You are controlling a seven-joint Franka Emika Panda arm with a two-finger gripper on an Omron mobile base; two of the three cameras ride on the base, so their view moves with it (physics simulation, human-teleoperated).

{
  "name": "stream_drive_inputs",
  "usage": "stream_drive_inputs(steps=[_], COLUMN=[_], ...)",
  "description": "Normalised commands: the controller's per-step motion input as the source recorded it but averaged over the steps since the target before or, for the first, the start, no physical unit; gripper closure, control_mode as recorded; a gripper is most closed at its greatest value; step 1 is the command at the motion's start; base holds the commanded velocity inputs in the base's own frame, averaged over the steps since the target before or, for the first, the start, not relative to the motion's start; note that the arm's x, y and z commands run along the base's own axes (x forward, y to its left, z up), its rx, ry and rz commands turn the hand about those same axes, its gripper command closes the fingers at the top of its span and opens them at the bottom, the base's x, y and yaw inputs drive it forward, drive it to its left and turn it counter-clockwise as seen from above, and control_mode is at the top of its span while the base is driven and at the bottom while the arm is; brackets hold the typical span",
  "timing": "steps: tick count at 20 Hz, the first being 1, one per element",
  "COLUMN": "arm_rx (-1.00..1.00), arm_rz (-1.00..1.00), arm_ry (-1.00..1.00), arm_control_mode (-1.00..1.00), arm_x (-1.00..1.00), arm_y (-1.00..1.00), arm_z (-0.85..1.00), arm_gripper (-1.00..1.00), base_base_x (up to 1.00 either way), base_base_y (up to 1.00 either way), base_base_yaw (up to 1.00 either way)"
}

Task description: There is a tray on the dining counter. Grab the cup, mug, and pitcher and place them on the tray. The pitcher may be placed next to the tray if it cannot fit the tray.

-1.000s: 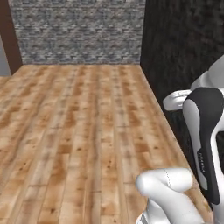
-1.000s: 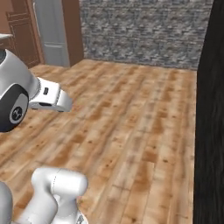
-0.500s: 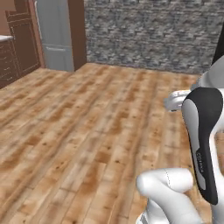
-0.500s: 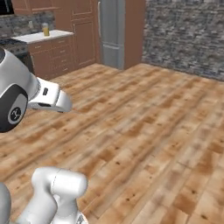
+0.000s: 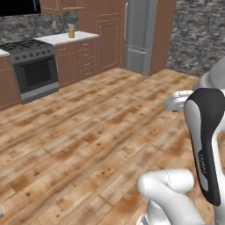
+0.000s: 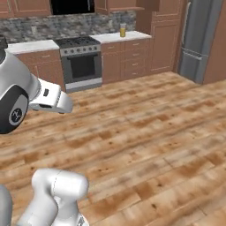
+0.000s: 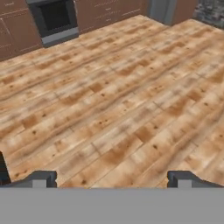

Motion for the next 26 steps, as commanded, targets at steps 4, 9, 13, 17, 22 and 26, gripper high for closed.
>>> stream_drive_inputs(steps=[4, 9, 13, 17, 22, 26], arm_rx=[0.00, 0.00, 0.00, 0.00, 0.00, 0.00], arm_rz=[0.00, 0.00, 0.00, 0.00, 0.00, 0.00], arm_ry=[0.00, 0.00, 0.00, 0.00, 0.00, 0.00], arm_control_mode=[1.00, 1.00, 1.00, 1.00, 1.00, 1.00], arm_x=[0.00, 0.00, 0.00, 0.00, 0.00, 0.00], arm_y=[0.00, 0.00, 0.00, 0.00, 0.00, 0.00], arm_z=[0.00, 0.00, 0.00, 0.00, 0.00, 0.00], arm_gripper=[-1.00, -1.00, -1.00, -1.00, -1.00, -1.00], base_base_x=[1.00, 0.90, 0.73, 0.75, 0.82, 0.89], base_base_y=[-0.04, -0.46, -0.60, -0.64, -0.69, -0.72], base_base_yaw=[0.61, 0.28, 0.15, 0.14, 0.15, 0.15])
